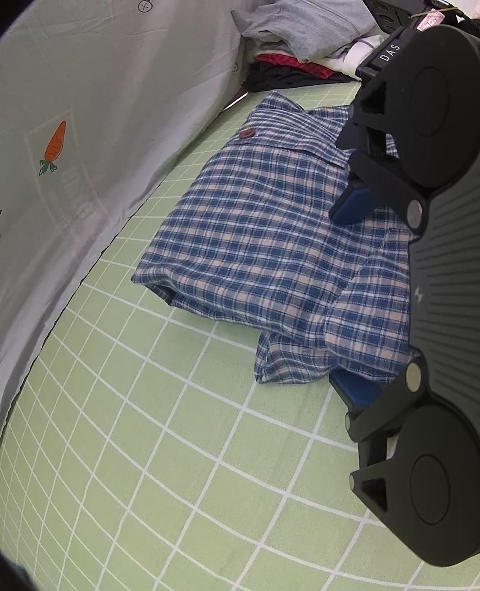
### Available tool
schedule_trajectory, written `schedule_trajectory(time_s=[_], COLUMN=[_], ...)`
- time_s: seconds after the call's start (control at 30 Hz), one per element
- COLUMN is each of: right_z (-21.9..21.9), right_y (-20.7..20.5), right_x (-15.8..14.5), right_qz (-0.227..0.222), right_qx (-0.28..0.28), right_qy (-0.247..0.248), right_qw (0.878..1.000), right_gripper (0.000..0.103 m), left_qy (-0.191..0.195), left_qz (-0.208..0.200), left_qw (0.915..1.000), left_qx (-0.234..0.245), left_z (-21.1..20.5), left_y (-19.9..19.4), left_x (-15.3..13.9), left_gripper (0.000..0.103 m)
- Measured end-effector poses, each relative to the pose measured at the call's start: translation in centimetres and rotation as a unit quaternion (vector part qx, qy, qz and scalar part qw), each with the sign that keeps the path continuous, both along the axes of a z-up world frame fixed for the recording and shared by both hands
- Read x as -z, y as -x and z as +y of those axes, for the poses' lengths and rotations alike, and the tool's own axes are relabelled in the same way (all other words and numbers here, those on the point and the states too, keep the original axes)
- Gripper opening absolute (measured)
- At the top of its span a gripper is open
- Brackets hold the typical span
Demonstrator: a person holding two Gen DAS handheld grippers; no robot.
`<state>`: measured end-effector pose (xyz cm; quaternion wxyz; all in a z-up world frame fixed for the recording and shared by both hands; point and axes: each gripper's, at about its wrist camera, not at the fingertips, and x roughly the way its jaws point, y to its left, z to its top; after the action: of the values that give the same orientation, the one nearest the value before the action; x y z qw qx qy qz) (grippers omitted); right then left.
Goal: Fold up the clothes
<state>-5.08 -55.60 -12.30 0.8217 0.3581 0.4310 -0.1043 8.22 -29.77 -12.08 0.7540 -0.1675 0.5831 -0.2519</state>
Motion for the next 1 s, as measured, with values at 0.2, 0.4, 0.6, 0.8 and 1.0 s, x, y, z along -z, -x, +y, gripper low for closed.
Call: schedule_trajectory(time_s=[0.2, 0.4, 0.6, 0.8, 1.0], right_z=[1.6, 2.6, 4.7, 5.3, 3.8], right_y=[-0.4, 1.3, 5.8, 12.1, 17.8], right_x=[0.3, -1.7, -4.6, -6.1, -7.5], right_qz=[-0.024, -0.048, -0.081, -0.088, -0.092], right_qx=[-0.034, -0.05, -0.028, 0.018, 0.081], right_qy=[-0.044, -0.07, -0.069, -0.073, -0.061], right_qw=[0.998, 0.995, 0.994, 0.993, 0.991], right_gripper=[0.068, 0.032, 0.028, 0.028, 0.028], left_qy=[0.053, 0.091, 0.106, 0.123, 0.146], left_qz=[0.011, 0.002, -0.013, 0.002, 0.013], left_qw=[0.9984, 0.9958, 0.994, 0.9907, 0.9814], left_qx=[-0.014, 0.008, 0.023, 0.058, 0.124], left_z=[0.0, 0.4, 1.4, 0.8, -2.9], left_y=[0.9, 3.7, 7.5, 11.0, 13.4], left_x=[0.4, -1.6, -3.9, -4.7, -5.0], left_gripper=[0.032, 0.017, 0.016, 0.016, 0.015])
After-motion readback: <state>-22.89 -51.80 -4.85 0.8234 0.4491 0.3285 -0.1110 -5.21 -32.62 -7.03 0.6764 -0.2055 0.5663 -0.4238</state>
